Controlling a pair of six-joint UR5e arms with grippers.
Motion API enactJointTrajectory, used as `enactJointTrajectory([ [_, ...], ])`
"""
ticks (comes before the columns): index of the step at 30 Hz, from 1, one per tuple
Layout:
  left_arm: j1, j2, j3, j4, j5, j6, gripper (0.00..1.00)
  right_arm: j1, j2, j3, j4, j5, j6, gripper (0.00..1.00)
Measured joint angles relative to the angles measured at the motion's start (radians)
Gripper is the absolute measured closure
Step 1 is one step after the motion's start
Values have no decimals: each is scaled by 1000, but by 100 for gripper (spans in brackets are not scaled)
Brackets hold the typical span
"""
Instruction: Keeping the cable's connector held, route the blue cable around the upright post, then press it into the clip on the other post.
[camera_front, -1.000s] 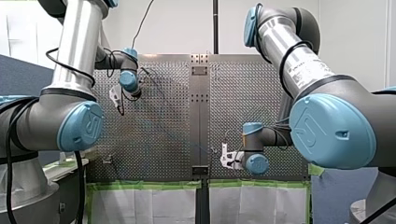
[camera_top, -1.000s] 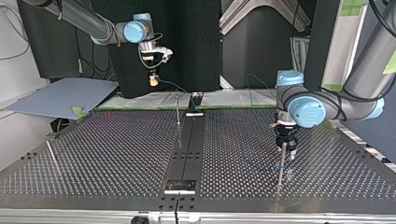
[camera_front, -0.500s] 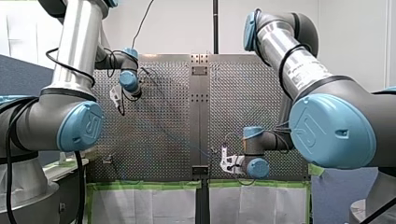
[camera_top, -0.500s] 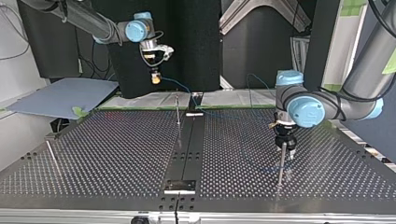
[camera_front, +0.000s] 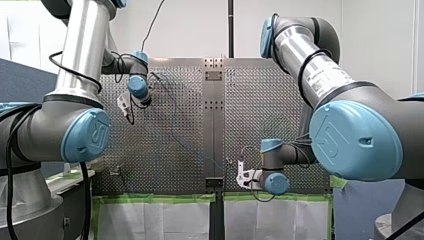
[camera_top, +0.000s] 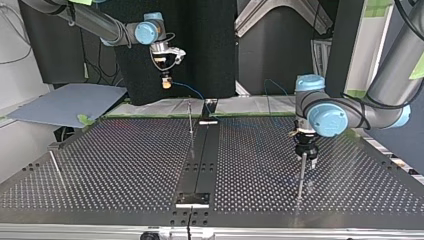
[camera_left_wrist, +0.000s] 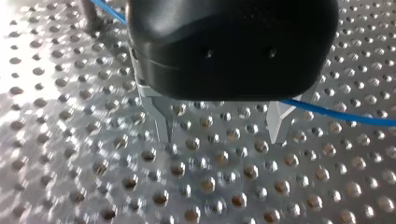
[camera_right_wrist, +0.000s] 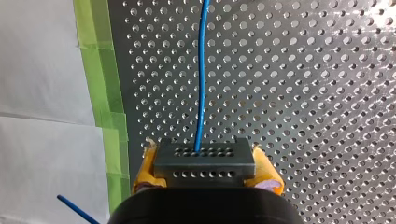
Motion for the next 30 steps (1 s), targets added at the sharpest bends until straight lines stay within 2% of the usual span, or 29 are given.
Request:
enactJointTrajectory([
  [5, 9, 0, 0, -5, -16, -51, 0, 0, 0, 0, -2, 0, 0, 100],
  [12, 22, 0, -6, 0, 35, -121, 0, 0, 0, 0, -6, 0, 1, 100],
  [19, 39, 0, -40, 55, 85, -188, 0, 0, 0, 0, -8, 1, 1, 100],
  [23, 44, 1, -44, 76, 91, -225, 0, 0, 0, 0, -9, 1, 0, 100],
  [30, 54, 0, -44, 76, 91, -293, 0, 0, 0, 0, -10, 1, 0, 100],
])
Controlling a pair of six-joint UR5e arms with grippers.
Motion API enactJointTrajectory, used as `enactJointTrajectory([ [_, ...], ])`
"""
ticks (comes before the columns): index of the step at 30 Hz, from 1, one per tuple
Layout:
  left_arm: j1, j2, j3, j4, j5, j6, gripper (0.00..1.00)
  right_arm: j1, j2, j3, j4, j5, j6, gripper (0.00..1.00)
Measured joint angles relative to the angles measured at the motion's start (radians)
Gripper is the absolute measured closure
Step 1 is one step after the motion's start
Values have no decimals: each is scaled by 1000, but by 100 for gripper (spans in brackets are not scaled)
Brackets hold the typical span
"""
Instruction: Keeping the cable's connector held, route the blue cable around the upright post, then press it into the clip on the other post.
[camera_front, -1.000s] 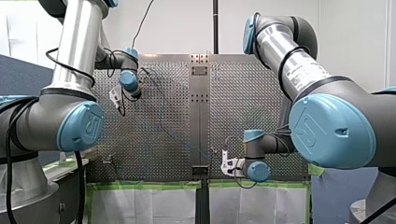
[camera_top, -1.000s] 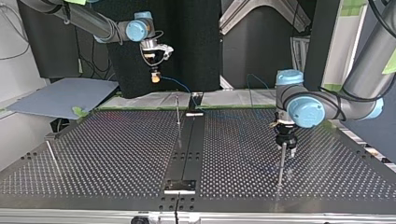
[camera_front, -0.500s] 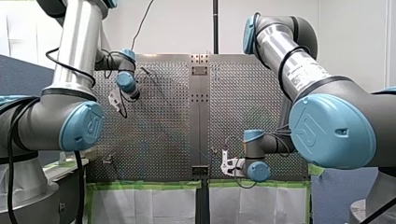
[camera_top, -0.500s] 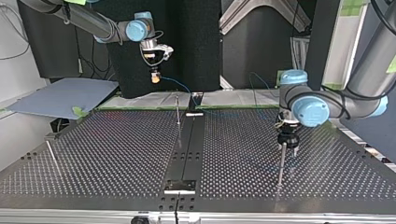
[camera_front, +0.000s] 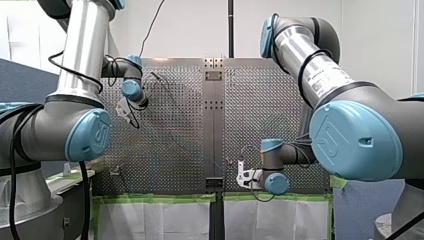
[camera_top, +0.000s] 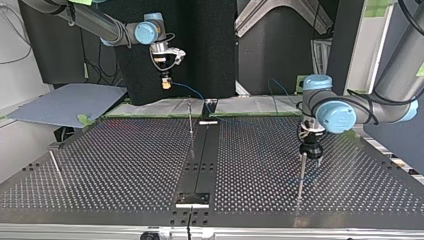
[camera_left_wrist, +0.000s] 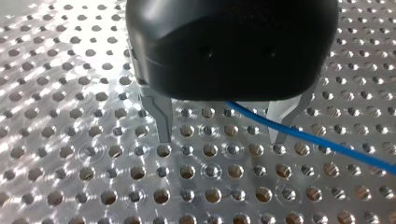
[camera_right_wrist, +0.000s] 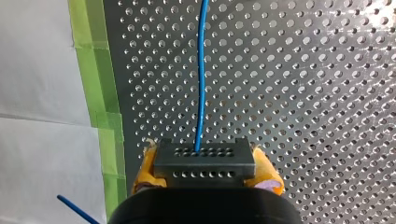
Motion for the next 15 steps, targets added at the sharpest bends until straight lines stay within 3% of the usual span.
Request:
enactJointTrajectory([
  [15, 10, 1, -25, -8, 12, -146, 0, 0, 0, 0, 0, 0, 0, 100],
])
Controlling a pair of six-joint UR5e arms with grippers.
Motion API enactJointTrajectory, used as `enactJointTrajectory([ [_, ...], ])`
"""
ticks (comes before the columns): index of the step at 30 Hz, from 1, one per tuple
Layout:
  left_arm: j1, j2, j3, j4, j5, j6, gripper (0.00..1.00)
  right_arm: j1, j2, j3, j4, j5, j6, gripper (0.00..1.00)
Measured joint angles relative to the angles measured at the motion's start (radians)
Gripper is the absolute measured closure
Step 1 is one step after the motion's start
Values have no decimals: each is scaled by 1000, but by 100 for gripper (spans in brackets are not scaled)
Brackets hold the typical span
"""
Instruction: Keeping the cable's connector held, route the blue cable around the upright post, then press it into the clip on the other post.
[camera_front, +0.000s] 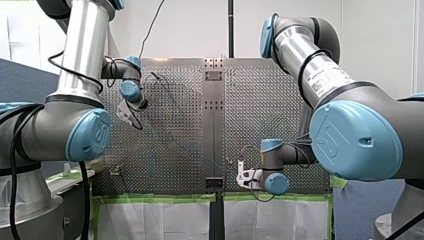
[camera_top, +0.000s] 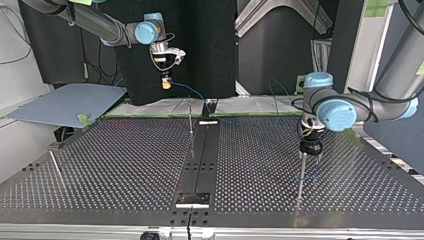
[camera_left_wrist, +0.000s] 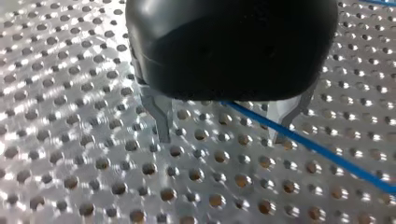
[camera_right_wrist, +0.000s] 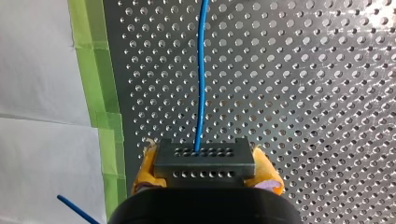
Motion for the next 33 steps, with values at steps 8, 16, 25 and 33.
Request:
enactJointTrajectory([
  [8, 4, 0, -19, 7, 10, -70, 0, 0, 0, 0, 0, 0, 0, 100],
  [16, 10, 0, -20, 5, 10, -142, 0, 0, 0, 0, 1, 0, 0, 100],
  [25, 15, 1, -21, 0, 4, -211, 0, 0, 0, 0, 0, -1, 0, 100],
  [33, 26, 4, -57, 13, -5, -221, 0, 0, 0, 0, -1, -1, 0, 100],
])
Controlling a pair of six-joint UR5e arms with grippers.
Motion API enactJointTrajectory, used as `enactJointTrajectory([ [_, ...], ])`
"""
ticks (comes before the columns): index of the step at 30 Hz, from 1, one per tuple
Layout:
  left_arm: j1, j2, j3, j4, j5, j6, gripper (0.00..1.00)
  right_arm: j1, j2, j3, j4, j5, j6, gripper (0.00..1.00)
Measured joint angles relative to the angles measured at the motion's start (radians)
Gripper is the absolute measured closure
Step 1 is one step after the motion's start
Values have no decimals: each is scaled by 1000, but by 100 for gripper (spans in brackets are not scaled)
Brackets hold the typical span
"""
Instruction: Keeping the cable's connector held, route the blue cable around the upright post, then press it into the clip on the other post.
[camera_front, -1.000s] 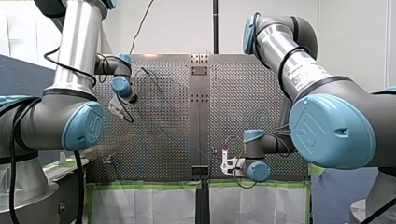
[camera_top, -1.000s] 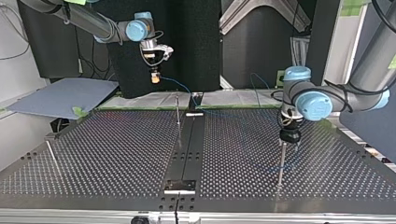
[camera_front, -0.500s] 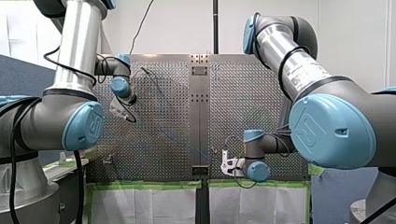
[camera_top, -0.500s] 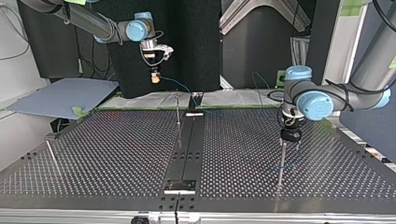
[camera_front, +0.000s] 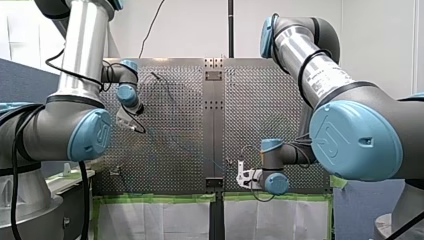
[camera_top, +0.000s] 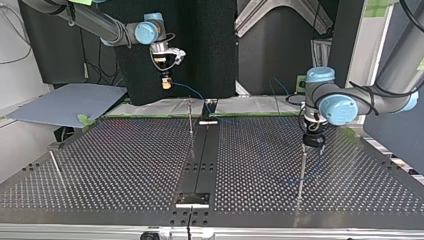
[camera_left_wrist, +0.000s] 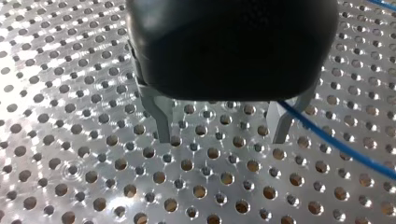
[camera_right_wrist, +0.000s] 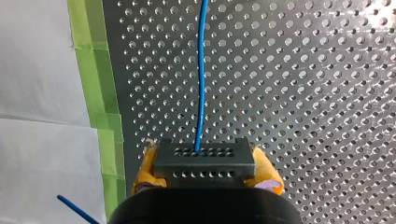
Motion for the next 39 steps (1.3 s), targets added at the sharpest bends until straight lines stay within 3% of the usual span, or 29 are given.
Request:
enactJointTrajectory([
  [11, 6, 47, -16, -1, 9, -2, 0, 0, 0, 0, 0, 0, 0, 100],
  [31, -5, 189, -126, 23, 63, 21, 0, 0, 0, 0, 1, 0, 0, 100],
  [39, -15, 201, -131, 25, 92, 22, 0, 0, -1, 0, 0, 1, 0, 100],
])
